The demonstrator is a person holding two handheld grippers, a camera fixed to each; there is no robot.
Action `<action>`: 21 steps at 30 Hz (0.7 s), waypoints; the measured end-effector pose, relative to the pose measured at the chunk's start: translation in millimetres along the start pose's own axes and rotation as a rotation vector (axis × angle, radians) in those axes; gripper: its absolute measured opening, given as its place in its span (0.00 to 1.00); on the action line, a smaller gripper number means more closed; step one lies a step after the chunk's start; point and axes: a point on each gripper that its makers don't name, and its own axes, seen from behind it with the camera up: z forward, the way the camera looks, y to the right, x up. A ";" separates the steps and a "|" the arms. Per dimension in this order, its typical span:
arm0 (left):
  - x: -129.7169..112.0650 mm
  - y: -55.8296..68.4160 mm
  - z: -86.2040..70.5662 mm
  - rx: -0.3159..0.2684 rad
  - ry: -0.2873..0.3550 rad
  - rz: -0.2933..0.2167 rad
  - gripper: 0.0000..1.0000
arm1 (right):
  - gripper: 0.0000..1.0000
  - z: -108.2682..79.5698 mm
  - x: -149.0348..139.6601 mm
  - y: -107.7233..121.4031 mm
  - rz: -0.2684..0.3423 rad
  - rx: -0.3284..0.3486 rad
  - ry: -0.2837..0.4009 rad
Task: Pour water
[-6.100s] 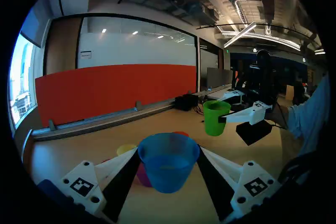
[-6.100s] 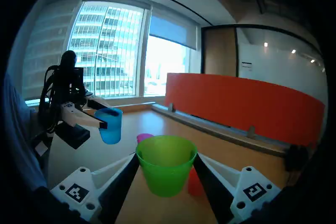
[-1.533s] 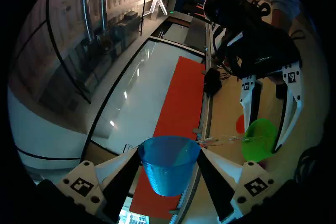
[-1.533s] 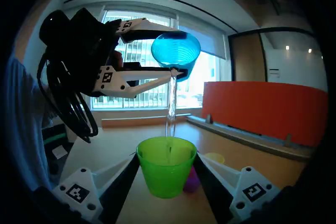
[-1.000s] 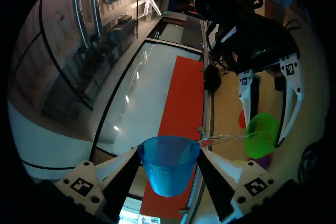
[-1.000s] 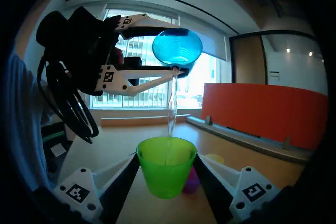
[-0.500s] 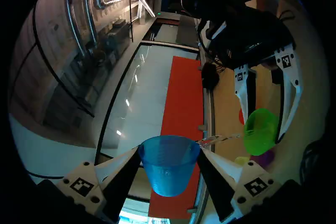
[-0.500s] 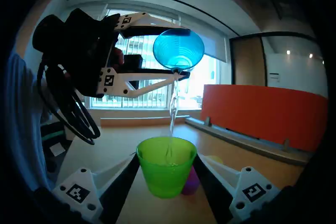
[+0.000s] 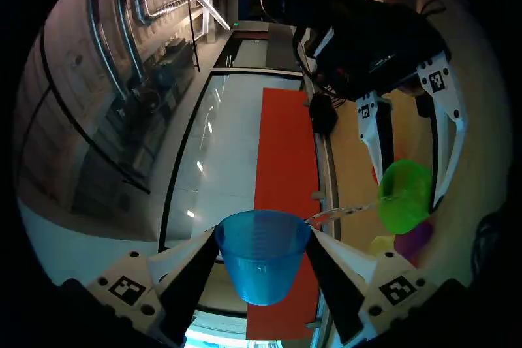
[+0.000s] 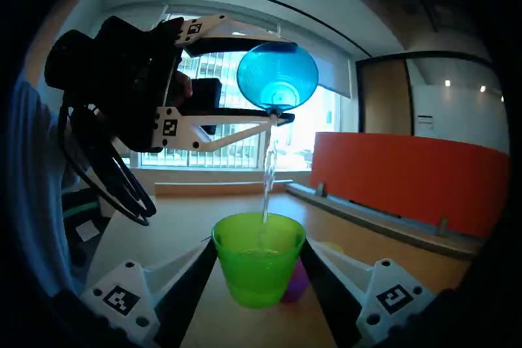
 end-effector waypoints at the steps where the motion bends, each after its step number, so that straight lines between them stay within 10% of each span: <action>1: 0.2 0.0 0.1 0.001 -0.001 0.009 0.89 | 0.90 0.0 0.2 0.1 -0.001 0.000 0.000; 21: 10.7 -8.6 -1.1 0.024 0.009 0.174 0.89 | 0.90 1.0 4.9 2.0 -0.001 -0.004 0.011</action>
